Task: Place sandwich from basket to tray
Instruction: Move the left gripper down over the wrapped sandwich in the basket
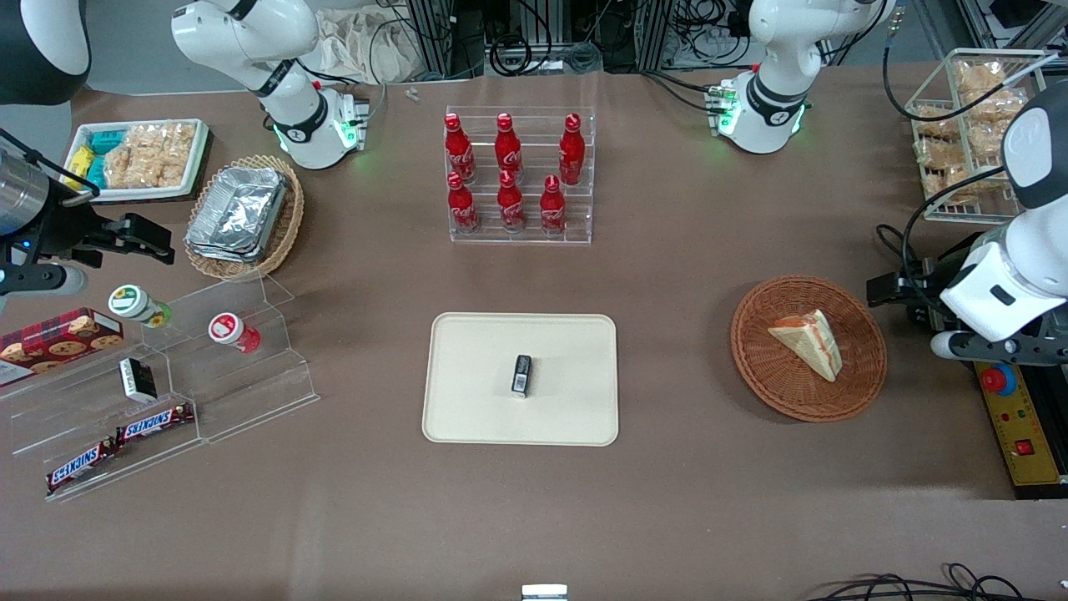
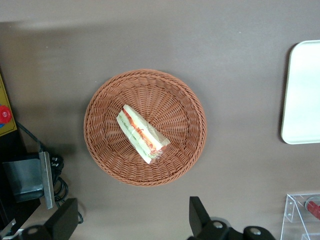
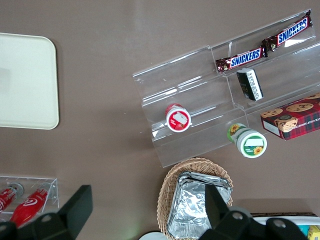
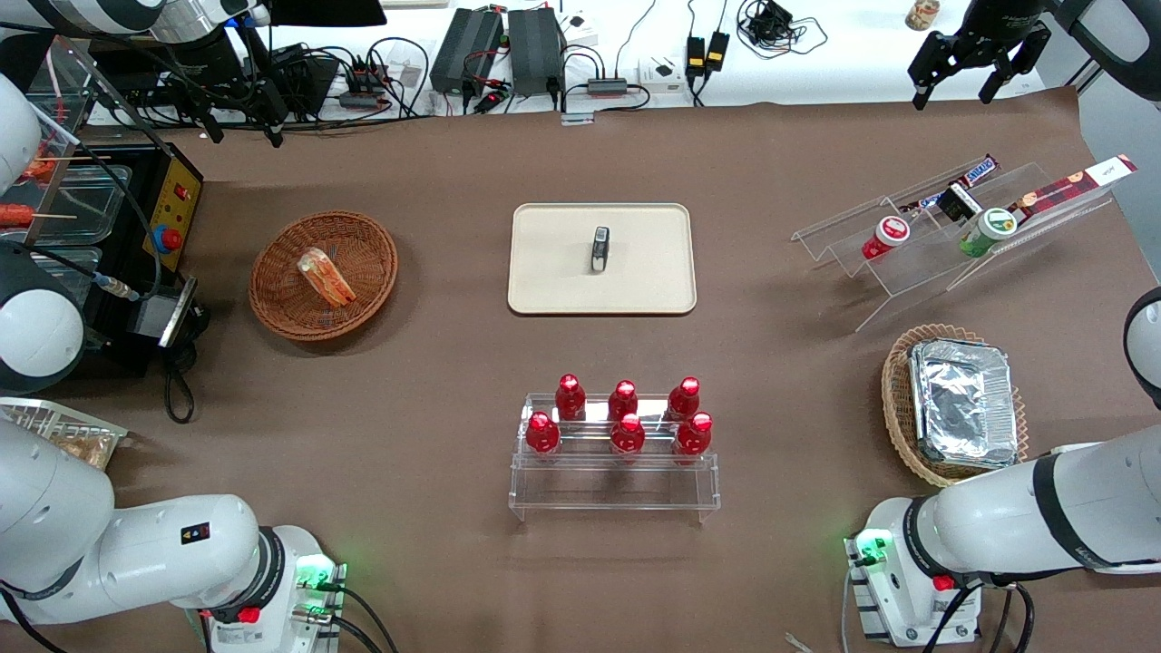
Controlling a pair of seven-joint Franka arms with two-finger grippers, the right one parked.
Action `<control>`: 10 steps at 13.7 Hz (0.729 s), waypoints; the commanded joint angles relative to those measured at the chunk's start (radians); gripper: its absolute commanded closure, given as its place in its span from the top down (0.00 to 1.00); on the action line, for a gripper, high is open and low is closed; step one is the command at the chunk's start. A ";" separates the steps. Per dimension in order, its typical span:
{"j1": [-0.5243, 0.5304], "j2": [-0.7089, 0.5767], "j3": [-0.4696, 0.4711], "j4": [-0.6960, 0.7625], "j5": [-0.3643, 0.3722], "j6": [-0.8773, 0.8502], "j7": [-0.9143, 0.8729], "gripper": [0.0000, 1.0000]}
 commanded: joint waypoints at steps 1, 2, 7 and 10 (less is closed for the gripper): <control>-0.032 0.020 -0.004 0.029 0.080 0.018 -0.066 1.00; -0.032 0.028 -0.004 0.034 0.077 0.018 -0.073 1.00; -0.040 0.051 0.005 0.025 0.067 0.024 -0.196 1.00; -0.024 0.023 0.009 -0.115 0.063 0.171 -0.281 1.00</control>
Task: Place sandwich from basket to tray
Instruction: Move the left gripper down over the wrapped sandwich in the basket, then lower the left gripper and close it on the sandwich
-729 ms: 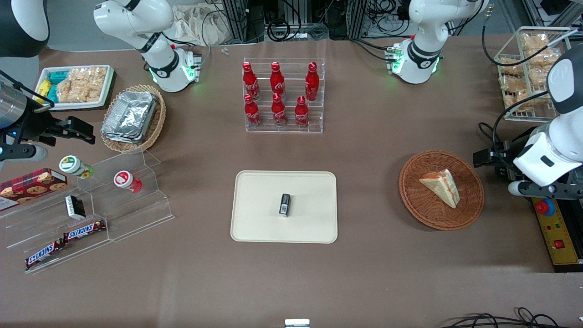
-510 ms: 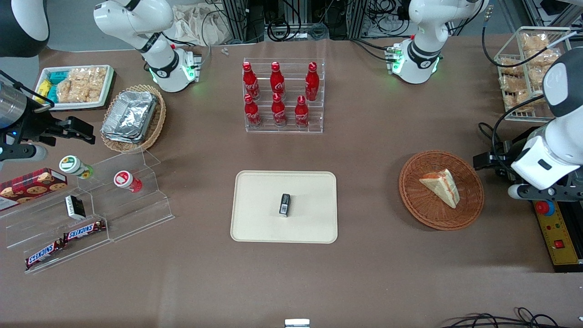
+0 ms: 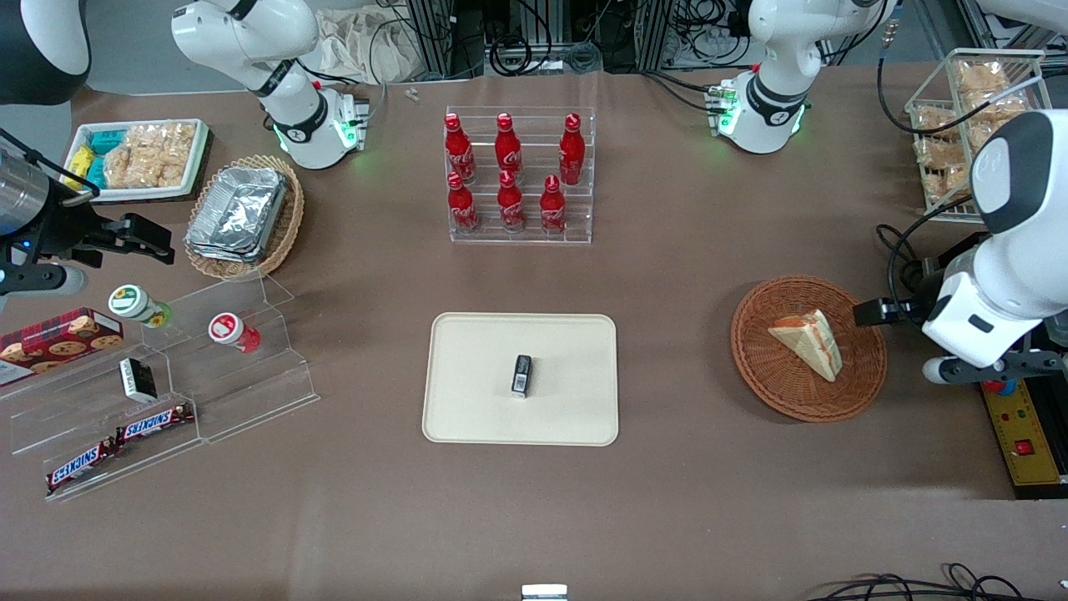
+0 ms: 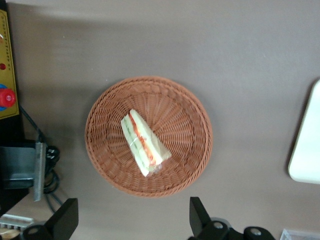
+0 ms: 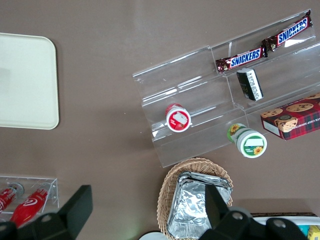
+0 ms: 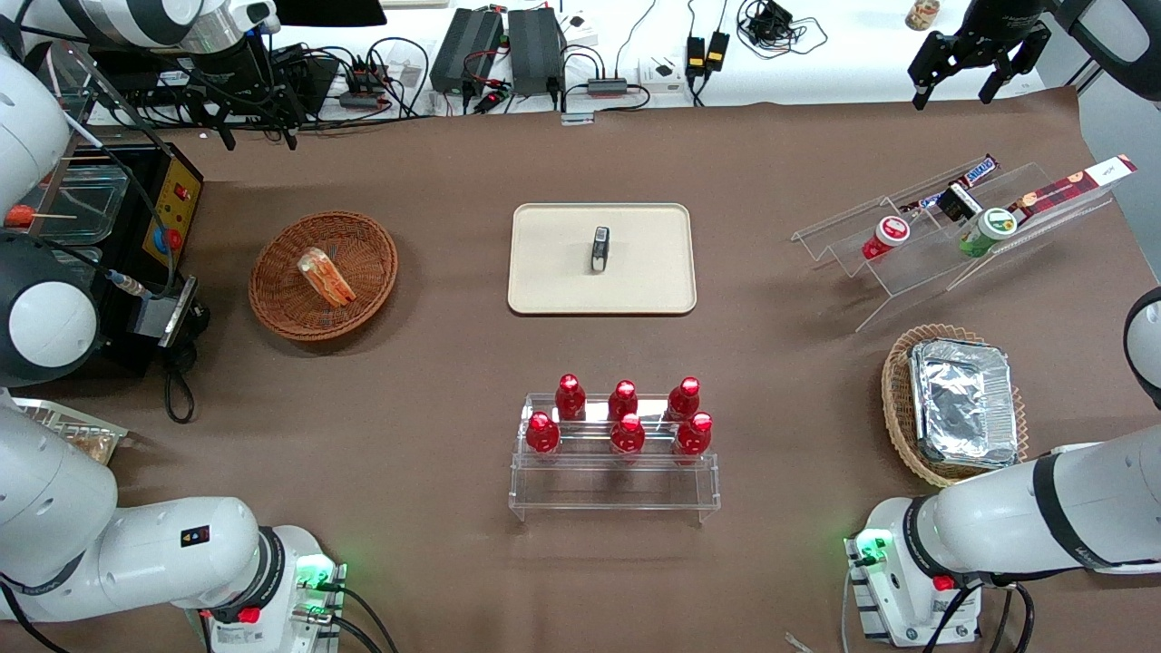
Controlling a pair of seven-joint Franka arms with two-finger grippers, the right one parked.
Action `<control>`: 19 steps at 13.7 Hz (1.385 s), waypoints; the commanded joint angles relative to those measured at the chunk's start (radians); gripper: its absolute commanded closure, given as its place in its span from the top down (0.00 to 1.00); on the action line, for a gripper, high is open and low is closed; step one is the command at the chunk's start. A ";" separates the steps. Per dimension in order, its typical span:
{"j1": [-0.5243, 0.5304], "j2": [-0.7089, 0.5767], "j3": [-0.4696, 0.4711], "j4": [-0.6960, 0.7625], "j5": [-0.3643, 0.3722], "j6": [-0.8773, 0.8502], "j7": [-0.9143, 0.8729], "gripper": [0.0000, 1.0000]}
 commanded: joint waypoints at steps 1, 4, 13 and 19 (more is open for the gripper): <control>0.011 -0.025 0.003 -0.125 -0.003 0.126 -0.099 1.00; 0.034 -0.014 0.008 -0.166 -0.032 0.150 -0.233 1.00; 0.026 0.040 0.025 -0.318 -0.021 0.333 -0.621 1.00; 0.030 0.070 0.026 -0.442 -0.015 0.474 -0.718 1.00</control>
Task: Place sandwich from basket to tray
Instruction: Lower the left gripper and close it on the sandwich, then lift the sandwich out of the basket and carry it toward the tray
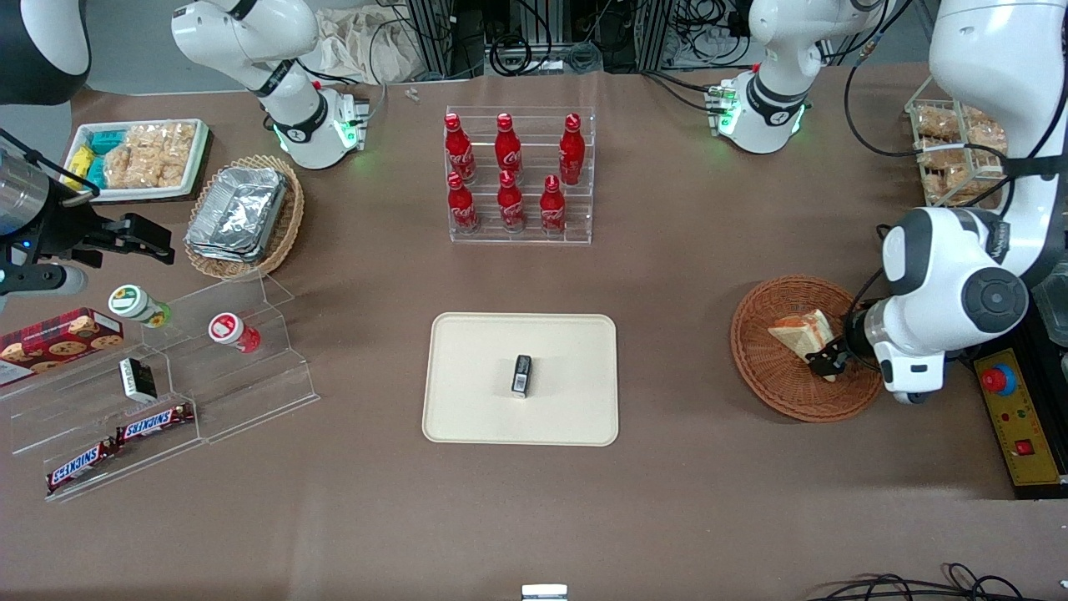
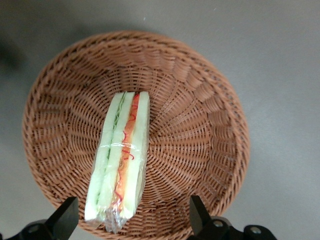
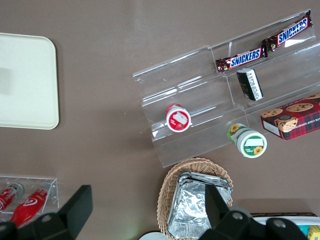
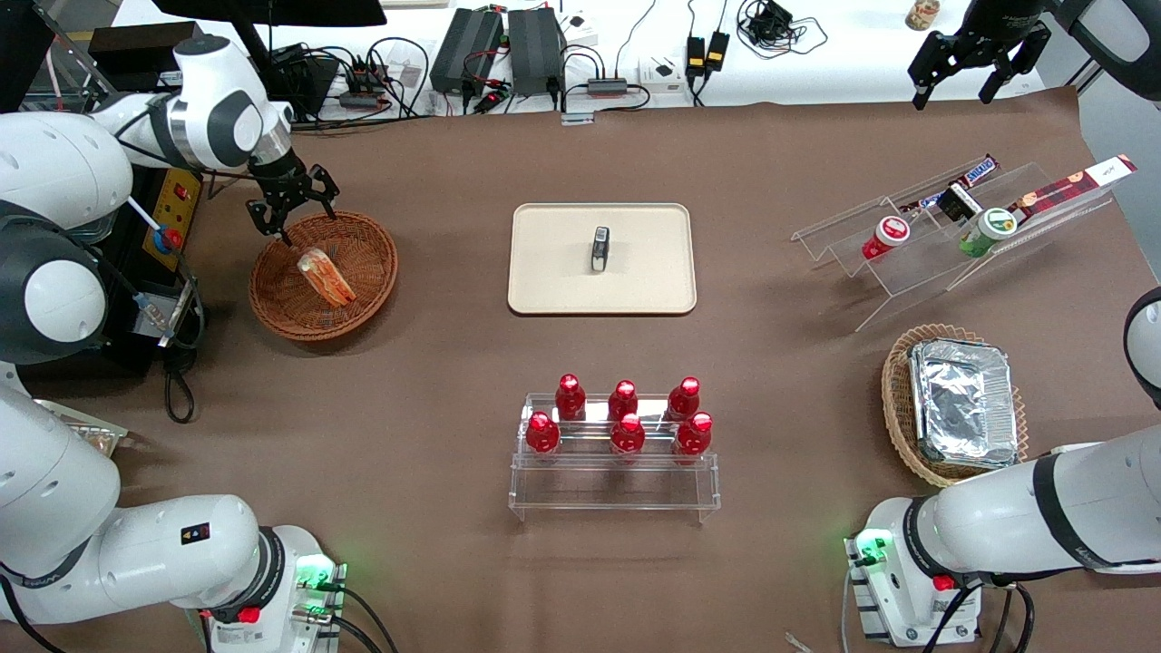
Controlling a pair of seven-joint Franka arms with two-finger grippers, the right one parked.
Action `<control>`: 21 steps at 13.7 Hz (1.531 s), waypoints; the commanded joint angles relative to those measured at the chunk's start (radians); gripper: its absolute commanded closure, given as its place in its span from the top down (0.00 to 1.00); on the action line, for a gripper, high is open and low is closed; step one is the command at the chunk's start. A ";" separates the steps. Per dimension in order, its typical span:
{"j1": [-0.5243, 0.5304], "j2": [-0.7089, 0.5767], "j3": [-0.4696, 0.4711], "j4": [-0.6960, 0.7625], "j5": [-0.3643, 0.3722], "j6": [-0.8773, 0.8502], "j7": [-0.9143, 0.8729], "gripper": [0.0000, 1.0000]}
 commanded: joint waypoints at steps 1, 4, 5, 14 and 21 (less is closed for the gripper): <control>0.004 -0.012 0.001 -0.093 0.006 0.091 -0.043 1.00; 0.004 -0.015 0.038 -0.181 0.012 0.189 -0.040 1.00; 0.004 -0.014 0.044 -0.208 0.012 0.232 -0.040 1.00; -0.005 -0.035 0.038 -0.094 0.009 0.118 -0.067 0.00; -0.031 -0.007 -0.022 0.423 -0.043 -0.439 0.140 0.00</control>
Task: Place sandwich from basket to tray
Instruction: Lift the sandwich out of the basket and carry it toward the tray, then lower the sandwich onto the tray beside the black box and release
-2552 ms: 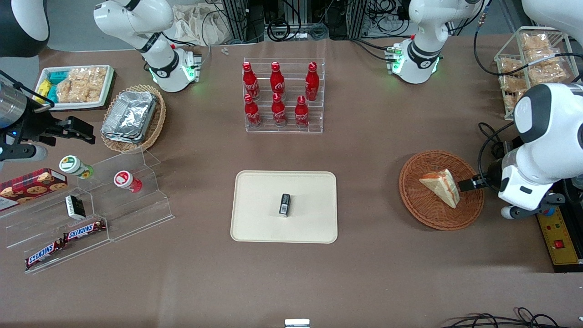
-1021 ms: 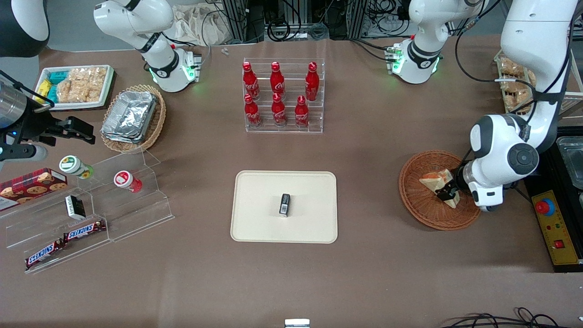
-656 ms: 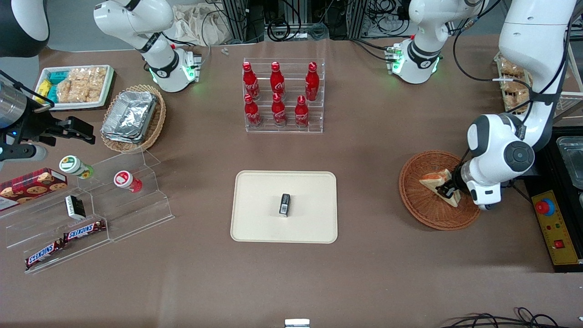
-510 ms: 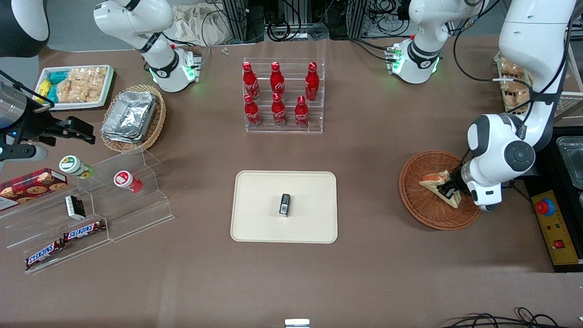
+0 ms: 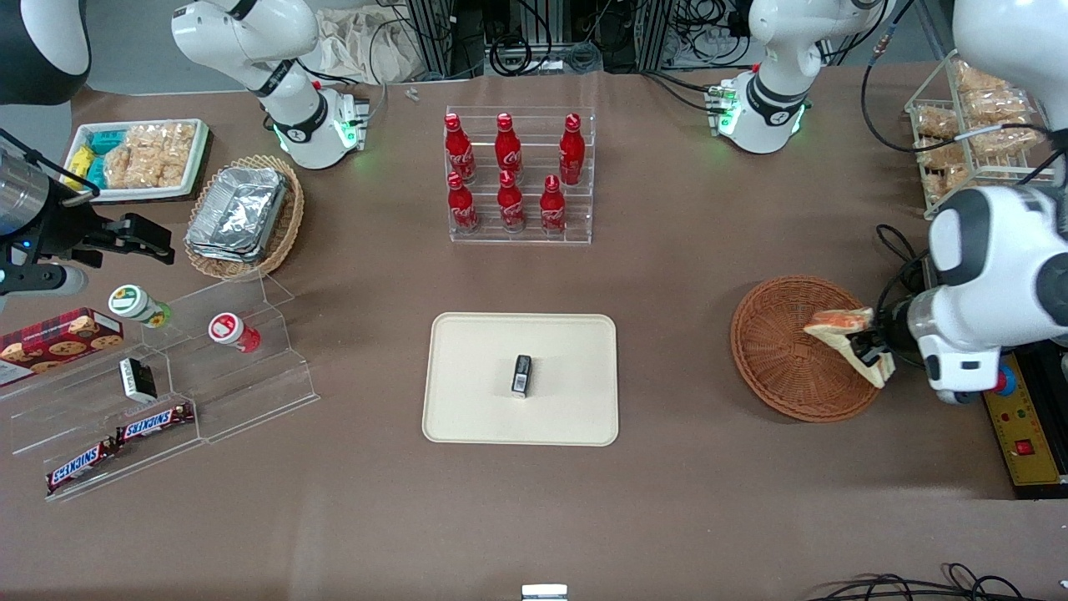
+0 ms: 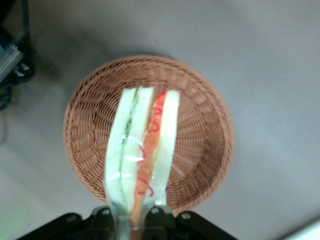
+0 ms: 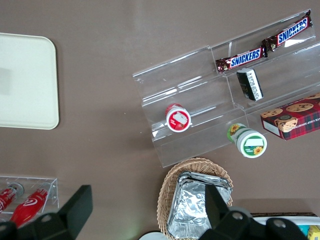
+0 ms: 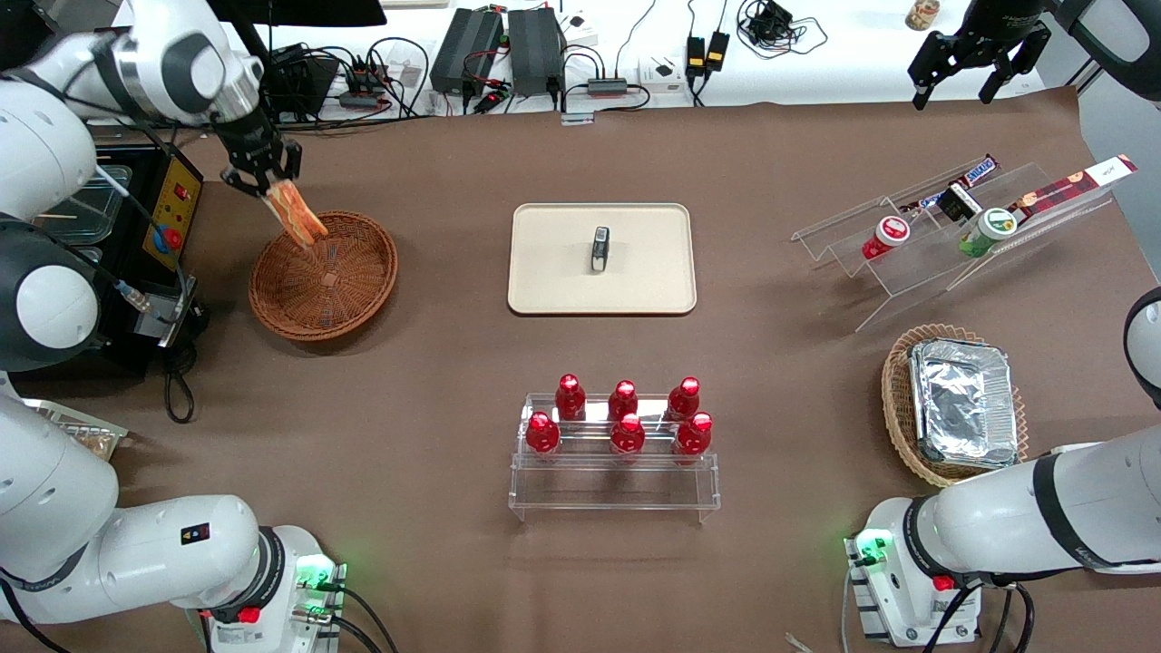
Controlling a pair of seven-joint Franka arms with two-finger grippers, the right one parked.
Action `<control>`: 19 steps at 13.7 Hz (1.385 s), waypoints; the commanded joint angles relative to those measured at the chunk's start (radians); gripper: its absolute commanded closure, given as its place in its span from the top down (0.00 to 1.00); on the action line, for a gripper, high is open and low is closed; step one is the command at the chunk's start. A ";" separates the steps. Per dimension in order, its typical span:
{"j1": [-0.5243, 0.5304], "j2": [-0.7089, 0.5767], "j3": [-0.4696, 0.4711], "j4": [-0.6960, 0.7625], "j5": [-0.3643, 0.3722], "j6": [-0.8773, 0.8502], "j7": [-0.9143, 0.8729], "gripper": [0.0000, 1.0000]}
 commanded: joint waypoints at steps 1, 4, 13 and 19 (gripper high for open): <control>-0.037 0.040 -0.066 0.208 -0.007 -0.138 0.064 0.00; -0.113 0.053 -0.131 0.261 0.001 -0.145 0.156 0.00; -0.500 0.385 -0.128 0.451 0.017 -0.016 0.090 0.00; -0.560 0.534 -0.123 0.454 0.098 0.136 0.090 0.00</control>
